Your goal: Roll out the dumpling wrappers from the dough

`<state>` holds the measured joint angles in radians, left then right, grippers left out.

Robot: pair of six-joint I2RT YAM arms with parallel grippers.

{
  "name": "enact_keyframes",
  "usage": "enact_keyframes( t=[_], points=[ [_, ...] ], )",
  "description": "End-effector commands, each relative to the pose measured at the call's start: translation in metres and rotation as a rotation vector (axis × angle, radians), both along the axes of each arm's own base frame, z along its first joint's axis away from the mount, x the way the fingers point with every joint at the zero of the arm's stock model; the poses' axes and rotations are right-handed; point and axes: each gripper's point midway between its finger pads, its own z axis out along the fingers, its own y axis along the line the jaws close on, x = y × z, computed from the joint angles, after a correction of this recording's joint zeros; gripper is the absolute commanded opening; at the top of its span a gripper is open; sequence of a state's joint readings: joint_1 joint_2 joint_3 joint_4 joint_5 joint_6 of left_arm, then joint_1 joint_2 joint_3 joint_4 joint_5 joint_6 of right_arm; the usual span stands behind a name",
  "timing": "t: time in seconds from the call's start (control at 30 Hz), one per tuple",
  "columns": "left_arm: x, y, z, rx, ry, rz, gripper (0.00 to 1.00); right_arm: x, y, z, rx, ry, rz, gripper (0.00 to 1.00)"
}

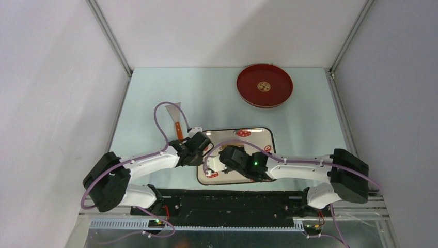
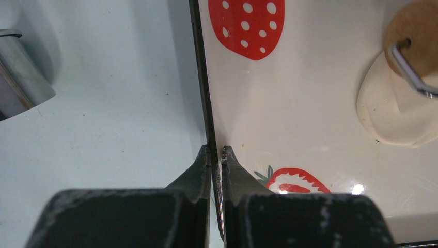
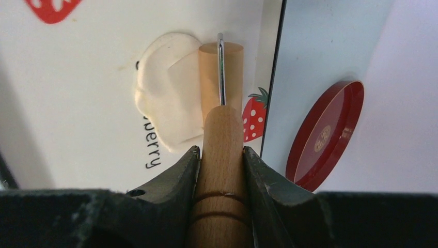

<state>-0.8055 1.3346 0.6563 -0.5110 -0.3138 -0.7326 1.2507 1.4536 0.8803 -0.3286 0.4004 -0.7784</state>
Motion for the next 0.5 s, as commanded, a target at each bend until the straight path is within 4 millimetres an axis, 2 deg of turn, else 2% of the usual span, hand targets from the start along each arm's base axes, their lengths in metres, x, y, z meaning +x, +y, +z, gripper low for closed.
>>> enact_keyframes(
  t=[0.0, 0.1, 0.23, 0.3, 0.37, 0.47],
  points=[
    [-0.040, 0.053, -0.031, 0.221, 0.151, -0.019, 0.01, -0.061, -0.035, -0.089, -0.196, 0.352, 0.078, 0.00],
    [-0.039, 0.052, -0.031, 0.219, 0.151, -0.019, 0.02, -0.058, -0.038, -0.091, -0.196, 0.354, 0.063, 0.00],
    [-0.040, 0.053, -0.032, 0.222, 0.153, -0.019, 0.01, -0.040, -0.032, -0.074, -0.072, 0.353, -0.002, 0.00],
    [-0.040, 0.053, -0.032, 0.221, 0.153, -0.019, 0.02, -0.024, -0.027, -0.054, 0.047, 0.344, -0.063, 0.00],
    [-0.040, 0.053, -0.032, 0.222, 0.155, -0.018, 0.02, 0.000, -0.032, -0.031, 0.168, 0.325, -0.149, 0.00],
    [-0.040, 0.053, -0.032, 0.223, 0.156, -0.018, 0.02, 0.023, -0.039, 0.005, 0.300, 0.278, -0.239, 0.00]
  ],
)
